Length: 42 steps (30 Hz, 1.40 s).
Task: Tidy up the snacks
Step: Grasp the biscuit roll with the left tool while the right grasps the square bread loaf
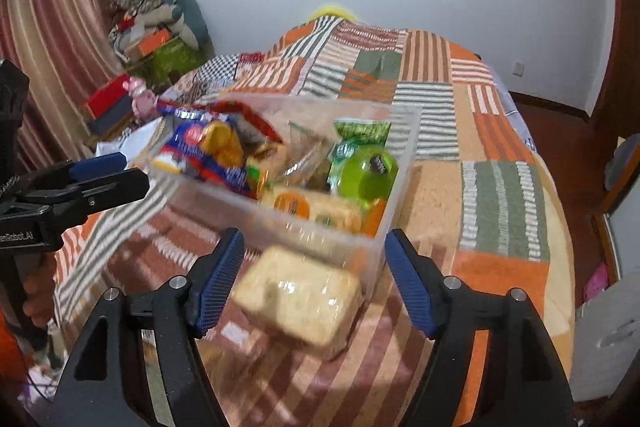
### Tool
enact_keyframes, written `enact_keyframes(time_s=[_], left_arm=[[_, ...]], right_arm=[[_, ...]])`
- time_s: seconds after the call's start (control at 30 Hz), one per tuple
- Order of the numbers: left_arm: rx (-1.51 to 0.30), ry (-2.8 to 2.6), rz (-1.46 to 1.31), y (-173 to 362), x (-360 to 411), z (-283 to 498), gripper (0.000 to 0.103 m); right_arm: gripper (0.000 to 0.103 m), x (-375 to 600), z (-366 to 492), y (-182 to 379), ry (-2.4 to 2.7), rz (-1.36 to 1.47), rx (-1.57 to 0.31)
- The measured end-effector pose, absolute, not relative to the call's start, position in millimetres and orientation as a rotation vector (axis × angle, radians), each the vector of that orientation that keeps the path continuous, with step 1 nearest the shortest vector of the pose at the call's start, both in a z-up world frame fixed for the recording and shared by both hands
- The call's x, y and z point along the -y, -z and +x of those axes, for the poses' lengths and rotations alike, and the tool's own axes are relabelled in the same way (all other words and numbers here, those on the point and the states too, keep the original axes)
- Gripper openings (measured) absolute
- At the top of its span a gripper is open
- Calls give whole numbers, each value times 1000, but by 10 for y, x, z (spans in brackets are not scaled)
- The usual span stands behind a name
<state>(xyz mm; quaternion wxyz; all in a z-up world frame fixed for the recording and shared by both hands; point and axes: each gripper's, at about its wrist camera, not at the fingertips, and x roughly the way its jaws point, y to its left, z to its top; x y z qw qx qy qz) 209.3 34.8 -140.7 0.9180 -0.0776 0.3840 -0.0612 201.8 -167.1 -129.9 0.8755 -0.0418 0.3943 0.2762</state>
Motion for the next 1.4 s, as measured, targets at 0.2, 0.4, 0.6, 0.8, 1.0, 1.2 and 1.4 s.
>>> enact_keyframes(time_s=[0.2, 0.4, 0.6, 0.8, 1.0, 1.2, 1.4], left_arm=[[-846, 138, -178, 1582, -370, 1933, 89], [-890, 157, -205, 1718, -354, 1827, 89], [-906, 202, -218, 1757, -262, 1707, 89], [-920, 269, -178, 1748, -41, 1626, 89], [-964, 346, -176, 1820, 130, 1675, 89], [-986, 389, -128, 1917, 339, 1721, 89], [-937, 381, -91, 1909, 327, 1584, 65]], right_arm=[[73, 1665, 2036, 1471, -579, -87, -880], [78, 1624, 2078, 1550, -589, -83, -916], [76, 1676, 1994, 1651, -598, -18, -950], [53, 1691, 1883, 1635, -632, -6, -942], [47, 1785, 1829, 1636, -656, 26, -982], [47, 1936, 1787, 1571, -611, 30, -970], [49, 1900, 1810, 1485, -628, 18, -951]])
